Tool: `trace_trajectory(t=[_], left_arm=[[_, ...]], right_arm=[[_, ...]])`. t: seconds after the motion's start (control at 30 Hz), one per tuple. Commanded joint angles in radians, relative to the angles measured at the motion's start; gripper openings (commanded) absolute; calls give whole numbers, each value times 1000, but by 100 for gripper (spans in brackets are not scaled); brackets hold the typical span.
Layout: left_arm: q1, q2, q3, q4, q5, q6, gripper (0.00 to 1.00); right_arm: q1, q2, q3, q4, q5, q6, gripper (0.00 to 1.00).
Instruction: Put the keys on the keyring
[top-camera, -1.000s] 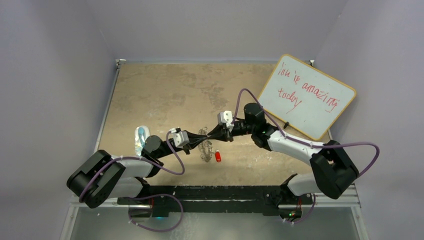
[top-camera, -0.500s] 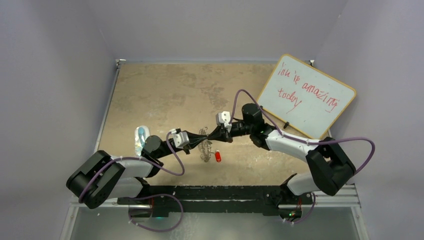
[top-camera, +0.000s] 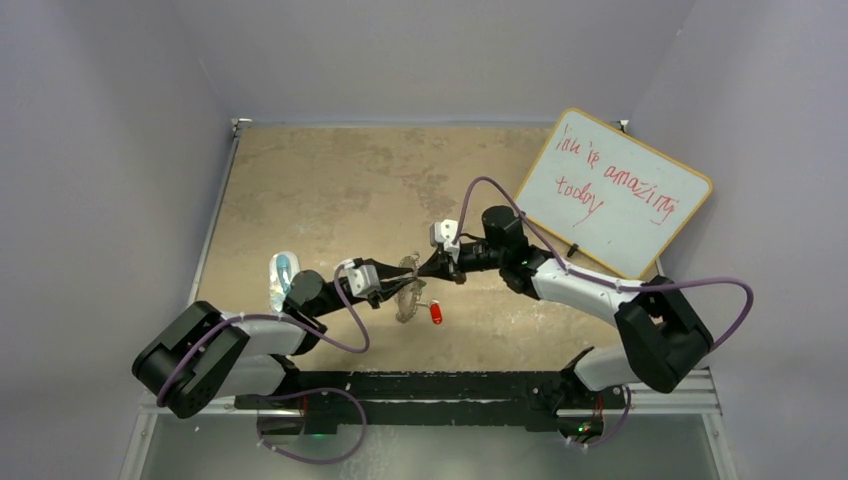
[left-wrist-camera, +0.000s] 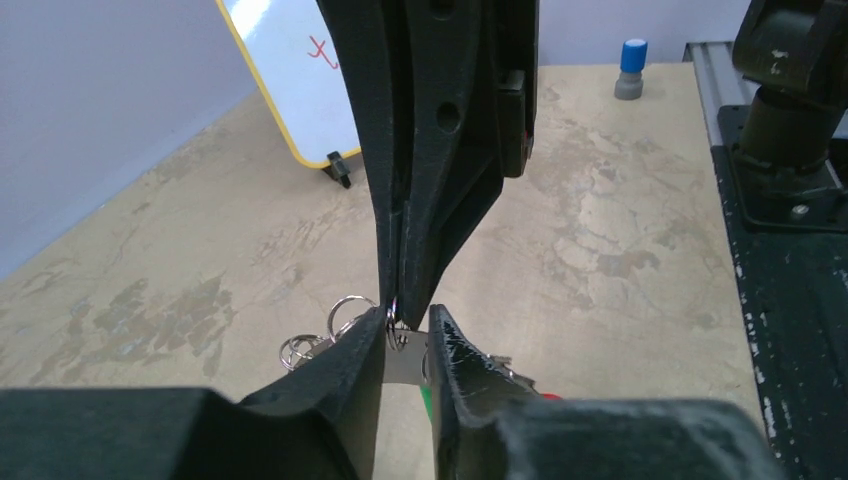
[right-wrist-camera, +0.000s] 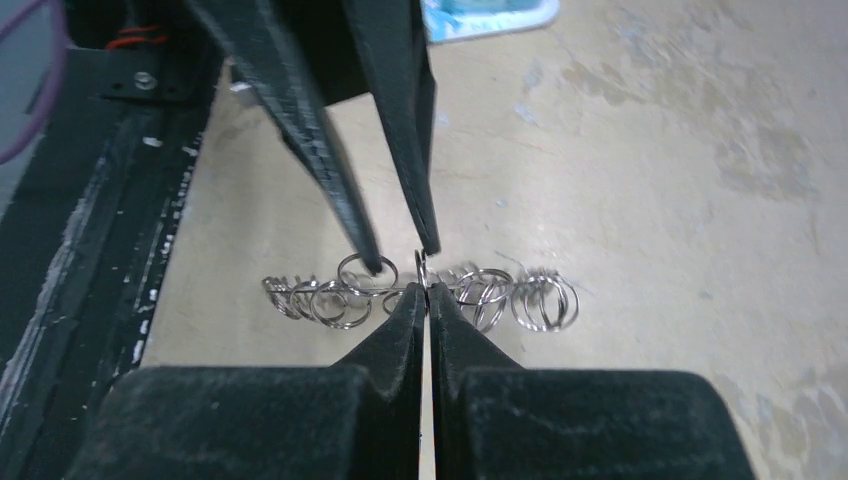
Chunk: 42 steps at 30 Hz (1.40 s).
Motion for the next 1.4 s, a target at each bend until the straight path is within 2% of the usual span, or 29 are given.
trace_trajectory(t=[0.0,0.07,0.13,0.3,0.5,0.7,0.87,1.13,1.37], left_arm=[[-6,-6,31,-11,2,53,25],[-6,6,33,-10,-7,74,31],[-5,24,37,-11,-8,102,33],[-6,87,60,-36,12,178,33],[-5,144,74,-74,56,291,32],[-14,165,80,-108,90,343,31],[-21,172,78,-120,47,359,27],[-28,179,114,-189,55,398,9],[-34,197,140,-203,59,393,7]], right_arm=[[0,-45,50,-141,158,-4,0],[3,-54,54,-190,219,0,0],[9,-58,56,-230,286,0,0],[44,-46,72,-319,451,-21,0],[115,7,138,-420,532,-106,0],[156,6,157,-412,464,-145,0],[156,-4,160,-408,418,-154,0],[159,-8,166,-415,393,-164,0],[161,-6,171,-418,392,-167,0]])
